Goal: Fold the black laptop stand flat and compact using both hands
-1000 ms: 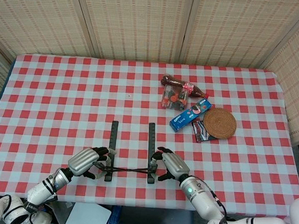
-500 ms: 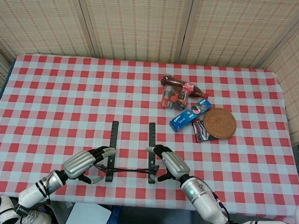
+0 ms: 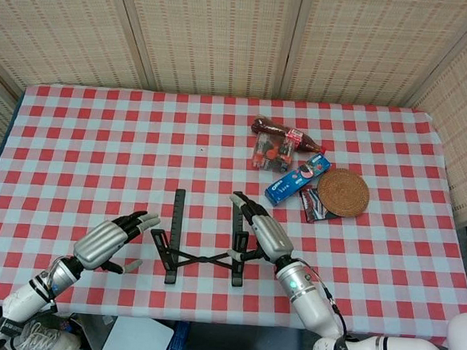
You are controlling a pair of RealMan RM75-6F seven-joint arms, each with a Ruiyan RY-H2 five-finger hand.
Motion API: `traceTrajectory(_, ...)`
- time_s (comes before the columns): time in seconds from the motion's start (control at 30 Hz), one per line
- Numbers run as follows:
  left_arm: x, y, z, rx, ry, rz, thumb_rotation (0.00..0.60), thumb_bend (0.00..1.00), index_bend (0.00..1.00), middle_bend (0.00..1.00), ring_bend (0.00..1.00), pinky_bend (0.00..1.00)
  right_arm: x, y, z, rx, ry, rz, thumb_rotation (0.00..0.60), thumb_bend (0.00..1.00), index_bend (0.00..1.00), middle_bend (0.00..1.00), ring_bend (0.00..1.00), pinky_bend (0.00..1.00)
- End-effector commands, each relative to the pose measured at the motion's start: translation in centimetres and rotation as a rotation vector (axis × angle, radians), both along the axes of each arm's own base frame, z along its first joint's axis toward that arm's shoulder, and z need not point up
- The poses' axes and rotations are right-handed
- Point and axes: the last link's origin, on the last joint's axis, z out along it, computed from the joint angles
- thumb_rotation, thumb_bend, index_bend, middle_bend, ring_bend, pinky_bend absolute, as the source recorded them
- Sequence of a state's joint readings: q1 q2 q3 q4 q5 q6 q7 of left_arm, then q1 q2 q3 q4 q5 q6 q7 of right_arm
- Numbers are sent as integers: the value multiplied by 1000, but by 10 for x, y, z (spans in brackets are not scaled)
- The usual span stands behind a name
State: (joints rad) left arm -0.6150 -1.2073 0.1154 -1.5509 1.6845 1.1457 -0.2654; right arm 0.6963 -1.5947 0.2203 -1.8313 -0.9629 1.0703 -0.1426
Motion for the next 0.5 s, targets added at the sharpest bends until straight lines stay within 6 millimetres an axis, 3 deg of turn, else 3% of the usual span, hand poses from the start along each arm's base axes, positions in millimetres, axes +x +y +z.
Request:
traceTrajectory(0.03,-10,12,19,141,106,-11,515,349,0,0,0,165,-3,-8,2,-86,40,-2,600,150,0,0,0,1)
traceTrajectory(0.3,-15,25,34,213,155,32,521,349,0,0,0,160,-9,-23,35,-338,96,40,600,136,0,0,0,0)
traceTrajectory(0.5,-8,43,34,234,206,-23,600,349,0,0,0,160,-5,-7,59,-384,220,271,600,104,0,0,0,0)
